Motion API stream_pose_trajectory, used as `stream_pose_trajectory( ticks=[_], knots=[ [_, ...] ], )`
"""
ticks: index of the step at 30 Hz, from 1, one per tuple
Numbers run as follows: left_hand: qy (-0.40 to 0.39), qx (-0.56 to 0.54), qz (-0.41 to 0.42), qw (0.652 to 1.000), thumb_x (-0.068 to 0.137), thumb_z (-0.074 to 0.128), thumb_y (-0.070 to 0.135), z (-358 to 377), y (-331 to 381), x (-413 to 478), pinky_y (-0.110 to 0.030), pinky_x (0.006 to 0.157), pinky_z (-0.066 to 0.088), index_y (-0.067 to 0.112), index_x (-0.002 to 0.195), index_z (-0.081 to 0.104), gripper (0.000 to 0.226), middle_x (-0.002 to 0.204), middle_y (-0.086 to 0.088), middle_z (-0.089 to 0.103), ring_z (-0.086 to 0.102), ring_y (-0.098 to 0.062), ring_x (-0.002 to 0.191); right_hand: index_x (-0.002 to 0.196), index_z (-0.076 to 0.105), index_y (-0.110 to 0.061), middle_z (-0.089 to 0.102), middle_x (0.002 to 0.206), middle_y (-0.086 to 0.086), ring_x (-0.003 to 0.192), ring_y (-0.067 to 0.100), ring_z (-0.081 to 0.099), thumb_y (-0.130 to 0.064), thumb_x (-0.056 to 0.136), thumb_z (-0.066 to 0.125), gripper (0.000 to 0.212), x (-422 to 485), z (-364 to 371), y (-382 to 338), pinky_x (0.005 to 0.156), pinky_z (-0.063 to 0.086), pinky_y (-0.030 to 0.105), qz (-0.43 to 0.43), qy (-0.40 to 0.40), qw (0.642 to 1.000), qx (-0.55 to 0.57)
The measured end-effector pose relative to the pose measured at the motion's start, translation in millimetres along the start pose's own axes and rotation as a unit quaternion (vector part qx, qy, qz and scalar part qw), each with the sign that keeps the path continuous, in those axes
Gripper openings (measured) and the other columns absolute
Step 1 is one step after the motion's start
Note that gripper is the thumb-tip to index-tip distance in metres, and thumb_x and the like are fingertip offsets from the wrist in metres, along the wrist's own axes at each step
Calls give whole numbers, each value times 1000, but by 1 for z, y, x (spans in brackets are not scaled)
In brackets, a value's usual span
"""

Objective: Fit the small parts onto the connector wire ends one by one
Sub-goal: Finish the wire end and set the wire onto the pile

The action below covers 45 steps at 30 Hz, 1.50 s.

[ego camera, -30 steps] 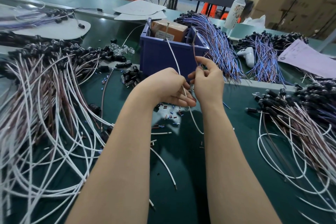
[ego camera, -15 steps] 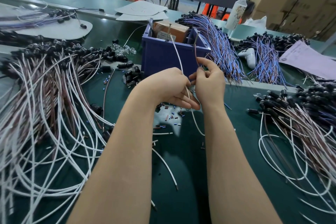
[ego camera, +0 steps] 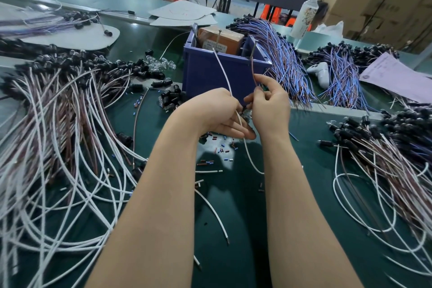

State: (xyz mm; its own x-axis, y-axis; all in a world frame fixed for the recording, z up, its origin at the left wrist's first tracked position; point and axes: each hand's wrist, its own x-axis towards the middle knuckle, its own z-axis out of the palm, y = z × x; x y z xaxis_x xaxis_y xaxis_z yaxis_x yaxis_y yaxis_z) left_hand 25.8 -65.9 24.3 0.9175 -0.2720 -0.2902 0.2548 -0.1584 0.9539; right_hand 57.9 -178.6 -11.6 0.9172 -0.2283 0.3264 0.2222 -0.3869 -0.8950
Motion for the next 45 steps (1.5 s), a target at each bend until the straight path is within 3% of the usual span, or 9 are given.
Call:
stream_pose_trajectory(
  ticks=[6, 21, 27, 30, 32, 35, 39, 42, 45],
  knots=[
    [7, 5, 9, 1000, 99, 34, 3, 2, 0, 0, -22, 46, 53, -3, 115, 44, 20, 69, -19, 67, 70, -22, 54, 117, 60, -18, 61, 67, -2, 75, 19, 60, -8, 97, 42, 29, 0, 0, 0, 87, 50, 45, 1, -1, 1000, 3],
    [10, 18, 15, 1000, 99, 35, 5, 1, -1, 4, -21, 45, 51, 3, 93, 49, 16, 55, -10, 68, 70, -21, 53, 113, 61, -19, 61, 65, -2, 69, 16, 58, -7, 96, 42, 28, 1, 0, 0, 83, 51, 40, -1, -1, 1000, -5],
    [31, 106, 3, 994, 97, 34, 5, -3, -1, 5, -26, 50, 57, 6, 91, 48, 16, 55, -9, 68, 70, -20, 54, 109, 64, -17, 61, 67, -3, 65, 13, 56, -5, 94, 43, 29, 2, -3, 2, 70, 49, 31, 7, -18, 1000, -9],
    [113, 210, -17, 971, 93, 35, 8, -20, 4, -2, -34, 64, 57, 1, 89, 53, 20, 61, -12, 71, 73, -28, 72, 104, 71, -17, 63, 71, -4, 57, 3, 52, -8, 89, 45, 31, 11, -19, 7, 62, 47, 26, 25, 13, 995, -92],
    [229, 226, -2, 947, 92, 38, 14, -37, 5, -6, -38, 76, 55, -2, 94, 58, 26, 75, -17, 72, 71, -31, 83, 109, 70, -21, 68, 97, 6, 86, 16, 62, -12, 88, 46, 33, 18, -39, 16, 79, 50, 29, 70, 38, 973, -216],
    [355, 231, 11, 906, 90, 42, 22, -55, 4, -13, -43, 92, 51, 0, 101, 60, 31, 99, -20, 68, 63, -36, 100, 121, 63, -25, 57, 129, 11, 120, 33, 50, -16, 89, 51, 35, 20, -56, 30, 104, 40, 39, 196, -20, 920, -339],
    [483, 189, 98, 849, 94, 50, 25, -49, 11, -19, -38, 105, 36, 1, 134, 36, 49, 141, -18, 34, 45, -34, 123, 117, 65, -22, 60, 125, 9, 116, 30, 54, -17, 88, 58, 30, 13, -40, 38, 101, 43, 36, 201, -96, 917, -331],
    [537, 199, 219, 790, 93, 53, 22, -43, 17, -22, -31, 107, 34, 4, 129, 43, 41, 139, -12, 35, 44, -27, 122, 108, 69, -12, 66, 114, 13, 105, 30, 59, -10, 88, 56, 24, 13, -38, 36, 85, 46, 29, 182, -93, 916, -344],
    [435, 221, 273, 829, 95, 52, 20, -29, 20, -17, -14, 87, 42, 10, 116, 59, 24, 109, 0, 60, 58, -12, 98, 96, 72, -9, 69, 101, 12, 92, 25, 62, -6, 87, 55, 19, 12, -44, 22, 78, 47, 28, 137, -90, 934, -317]
  ],
)
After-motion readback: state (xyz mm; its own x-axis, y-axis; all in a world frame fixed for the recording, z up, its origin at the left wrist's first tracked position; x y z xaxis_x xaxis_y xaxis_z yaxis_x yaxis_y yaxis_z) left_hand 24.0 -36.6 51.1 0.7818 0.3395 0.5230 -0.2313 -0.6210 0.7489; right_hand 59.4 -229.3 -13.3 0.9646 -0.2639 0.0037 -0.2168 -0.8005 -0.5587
